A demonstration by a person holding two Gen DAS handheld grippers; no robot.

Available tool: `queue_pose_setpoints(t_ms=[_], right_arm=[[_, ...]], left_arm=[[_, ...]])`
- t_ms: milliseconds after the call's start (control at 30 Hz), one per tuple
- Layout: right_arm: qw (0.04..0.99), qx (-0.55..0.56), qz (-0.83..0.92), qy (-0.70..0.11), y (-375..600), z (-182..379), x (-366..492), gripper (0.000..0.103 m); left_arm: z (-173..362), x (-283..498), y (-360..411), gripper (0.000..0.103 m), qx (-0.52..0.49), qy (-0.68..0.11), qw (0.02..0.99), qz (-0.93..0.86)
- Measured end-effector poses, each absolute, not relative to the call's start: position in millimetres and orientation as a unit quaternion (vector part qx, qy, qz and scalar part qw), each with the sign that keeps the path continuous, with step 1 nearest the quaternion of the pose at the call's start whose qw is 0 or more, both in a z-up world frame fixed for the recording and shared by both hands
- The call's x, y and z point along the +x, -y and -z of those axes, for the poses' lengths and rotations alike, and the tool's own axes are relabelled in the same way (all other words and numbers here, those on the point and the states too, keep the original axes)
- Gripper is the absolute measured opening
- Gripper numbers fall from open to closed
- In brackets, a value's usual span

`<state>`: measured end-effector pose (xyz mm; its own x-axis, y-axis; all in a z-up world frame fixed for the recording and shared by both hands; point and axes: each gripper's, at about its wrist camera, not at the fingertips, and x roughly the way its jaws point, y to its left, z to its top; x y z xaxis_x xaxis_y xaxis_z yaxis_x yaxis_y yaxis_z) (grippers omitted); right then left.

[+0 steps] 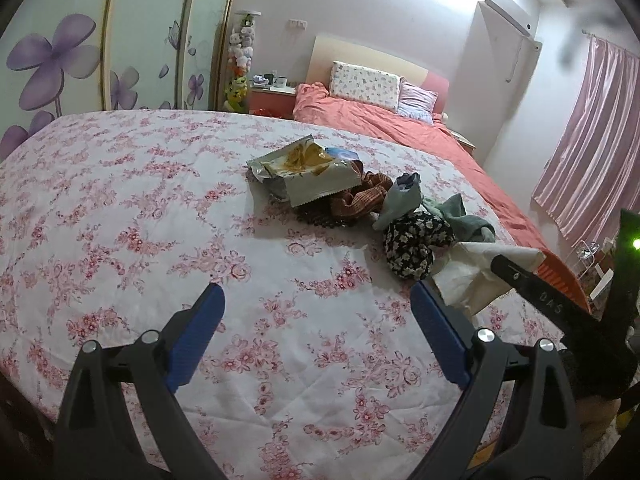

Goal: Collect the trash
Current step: 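Carry the paper bag toward the basket while the left tool grasps the green towel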

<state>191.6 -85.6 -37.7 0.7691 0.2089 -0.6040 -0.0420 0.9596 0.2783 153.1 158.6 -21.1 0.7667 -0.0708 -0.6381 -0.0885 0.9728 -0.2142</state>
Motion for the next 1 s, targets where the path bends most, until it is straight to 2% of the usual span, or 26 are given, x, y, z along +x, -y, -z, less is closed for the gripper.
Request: queue_pose_setpoints(t_ms=[233, 600, 1000], right_arm=[[0.938, 0.126, -0.074, -0.315, 92.7, 23.4, 180.9, 0.036], [0.952, 0.116, -0.069, -0.274, 116.0, 2.4, 150.8, 0.035], [0.962, 0.133, -0.011, -0.239, 176.2, -1.3, 143.2, 0.035]], left_arm=[[25.3, 157.9, -152.9, 0.092, -0.116, -0.347, 0.931, 0.003], [24.5, 164.4, -128.9, 0.092, -0.105, -0.349, 0.931, 0.026], [18.1, 203.1, -35.8, 0.091, -0.072, -0.332, 0.934, 0.109]])
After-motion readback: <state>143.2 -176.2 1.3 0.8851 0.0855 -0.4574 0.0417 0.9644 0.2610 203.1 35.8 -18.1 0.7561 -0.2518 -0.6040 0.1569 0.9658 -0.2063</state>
